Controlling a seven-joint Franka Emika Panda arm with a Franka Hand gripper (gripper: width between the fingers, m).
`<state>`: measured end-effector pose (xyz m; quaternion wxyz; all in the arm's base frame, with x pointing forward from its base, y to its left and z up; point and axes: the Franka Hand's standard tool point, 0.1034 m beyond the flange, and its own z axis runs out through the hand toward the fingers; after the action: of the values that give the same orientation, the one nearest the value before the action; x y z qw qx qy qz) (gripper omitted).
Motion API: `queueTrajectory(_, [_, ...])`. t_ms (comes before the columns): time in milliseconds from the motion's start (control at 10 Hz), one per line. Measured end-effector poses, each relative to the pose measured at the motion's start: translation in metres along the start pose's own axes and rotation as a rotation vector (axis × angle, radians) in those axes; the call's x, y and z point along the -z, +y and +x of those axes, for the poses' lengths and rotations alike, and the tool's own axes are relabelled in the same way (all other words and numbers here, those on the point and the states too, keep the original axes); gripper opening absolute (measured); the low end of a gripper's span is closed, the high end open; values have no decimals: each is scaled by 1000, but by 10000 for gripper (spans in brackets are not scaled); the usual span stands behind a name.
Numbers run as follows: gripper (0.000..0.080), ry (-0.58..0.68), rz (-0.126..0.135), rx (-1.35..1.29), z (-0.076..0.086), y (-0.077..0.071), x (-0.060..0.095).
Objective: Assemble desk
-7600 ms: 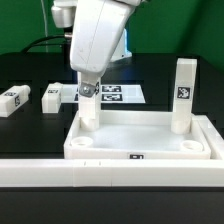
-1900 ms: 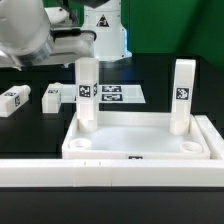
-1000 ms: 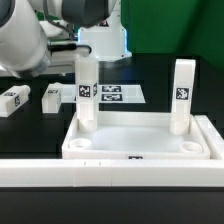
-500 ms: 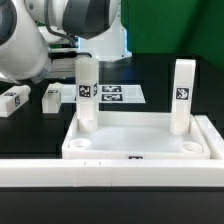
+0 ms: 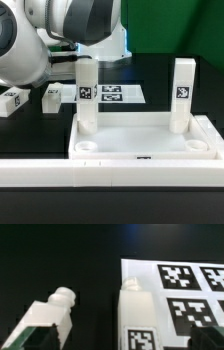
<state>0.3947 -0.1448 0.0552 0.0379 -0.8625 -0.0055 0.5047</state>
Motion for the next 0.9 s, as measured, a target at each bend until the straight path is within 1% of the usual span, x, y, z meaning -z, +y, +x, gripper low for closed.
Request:
queueTrajectory(300, [649,-4,1,-1,0,0,-2])
queueTrajectory(400, [649,-4,-1,-13,0,-1,-2])
queueTrajectory(600, [649,10,-14,-15,5,-4,-2])
queueTrajectory(900, [649,12,-13,-9,6,-4,-2])
